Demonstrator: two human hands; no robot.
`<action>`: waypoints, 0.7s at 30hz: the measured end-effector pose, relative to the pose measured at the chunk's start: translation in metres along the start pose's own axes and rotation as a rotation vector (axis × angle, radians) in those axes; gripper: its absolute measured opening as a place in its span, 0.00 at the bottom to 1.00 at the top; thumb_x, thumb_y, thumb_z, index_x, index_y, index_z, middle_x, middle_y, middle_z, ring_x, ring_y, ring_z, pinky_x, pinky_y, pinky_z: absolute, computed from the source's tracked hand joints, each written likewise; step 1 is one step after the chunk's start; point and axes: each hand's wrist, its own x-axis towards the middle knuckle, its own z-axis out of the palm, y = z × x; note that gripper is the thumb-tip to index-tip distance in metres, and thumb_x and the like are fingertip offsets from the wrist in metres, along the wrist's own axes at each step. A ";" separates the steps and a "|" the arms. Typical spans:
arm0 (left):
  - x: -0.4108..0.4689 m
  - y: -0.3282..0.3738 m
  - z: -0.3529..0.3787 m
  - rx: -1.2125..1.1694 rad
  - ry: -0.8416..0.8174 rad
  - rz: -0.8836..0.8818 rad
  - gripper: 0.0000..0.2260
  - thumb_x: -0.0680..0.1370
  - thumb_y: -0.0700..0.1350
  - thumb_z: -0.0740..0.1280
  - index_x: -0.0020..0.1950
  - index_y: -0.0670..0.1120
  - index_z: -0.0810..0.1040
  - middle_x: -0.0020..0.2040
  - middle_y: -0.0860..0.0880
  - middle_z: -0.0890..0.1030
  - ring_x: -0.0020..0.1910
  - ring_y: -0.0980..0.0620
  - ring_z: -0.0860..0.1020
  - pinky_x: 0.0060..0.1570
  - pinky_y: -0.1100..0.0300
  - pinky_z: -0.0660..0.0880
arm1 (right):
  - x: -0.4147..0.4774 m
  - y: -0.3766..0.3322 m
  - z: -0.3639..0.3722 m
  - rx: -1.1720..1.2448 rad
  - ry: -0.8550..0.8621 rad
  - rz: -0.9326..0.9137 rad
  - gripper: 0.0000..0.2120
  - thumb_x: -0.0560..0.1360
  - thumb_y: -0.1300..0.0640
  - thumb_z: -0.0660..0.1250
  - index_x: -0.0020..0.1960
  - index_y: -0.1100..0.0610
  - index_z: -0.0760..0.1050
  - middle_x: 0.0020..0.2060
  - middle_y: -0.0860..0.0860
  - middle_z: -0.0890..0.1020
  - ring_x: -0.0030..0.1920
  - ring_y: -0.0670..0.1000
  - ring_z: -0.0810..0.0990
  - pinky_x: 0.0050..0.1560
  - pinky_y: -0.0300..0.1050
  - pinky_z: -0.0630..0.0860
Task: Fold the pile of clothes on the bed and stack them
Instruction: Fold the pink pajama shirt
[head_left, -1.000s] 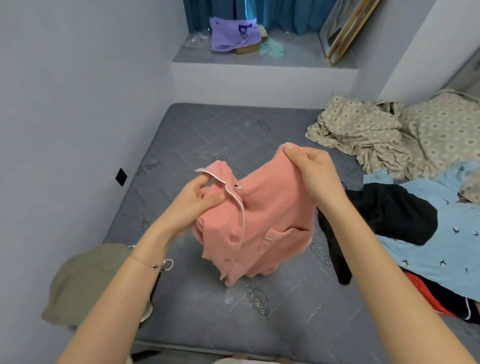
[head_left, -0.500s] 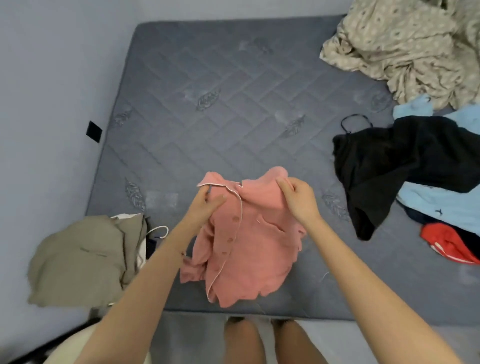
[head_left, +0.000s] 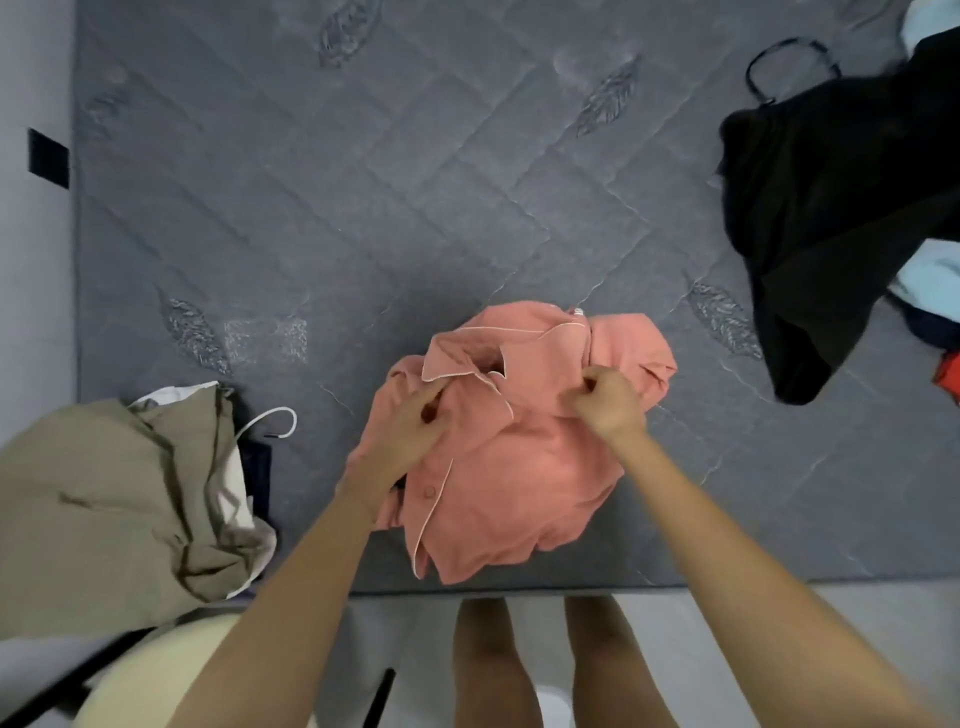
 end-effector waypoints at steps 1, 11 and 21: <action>0.003 -0.002 0.001 0.019 0.094 0.009 0.15 0.77 0.45 0.63 0.59 0.61 0.79 0.51 0.66 0.76 0.51 0.63 0.77 0.52 0.69 0.73 | 0.001 -0.003 0.002 0.006 0.016 0.013 0.09 0.70 0.59 0.72 0.36 0.58 0.72 0.33 0.54 0.73 0.37 0.54 0.70 0.38 0.49 0.67; 0.070 0.024 -0.007 0.001 0.389 -0.117 0.13 0.79 0.46 0.65 0.62 0.44 0.75 0.64 0.43 0.73 0.63 0.46 0.70 0.61 0.57 0.67 | 0.051 -0.029 0.008 -0.367 0.085 -0.188 0.23 0.76 0.53 0.65 0.71 0.52 0.69 0.68 0.53 0.72 0.67 0.58 0.66 0.68 0.49 0.58; 0.095 0.033 0.002 0.197 0.145 -0.150 0.15 0.78 0.36 0.61 0.64 0.40 0.75 0.62 0.42 0.78 0.61 0.44 0.75 0.57 0.60 0.68 | 0.062 -0.027 0.001 -0.541 0.130 -0.227 0.12 0.75 0.61 0.64 0.53 0.50 0.82 0.57 0.52 0.73 0.59 0.57 0.66 0.55 0.48 0.57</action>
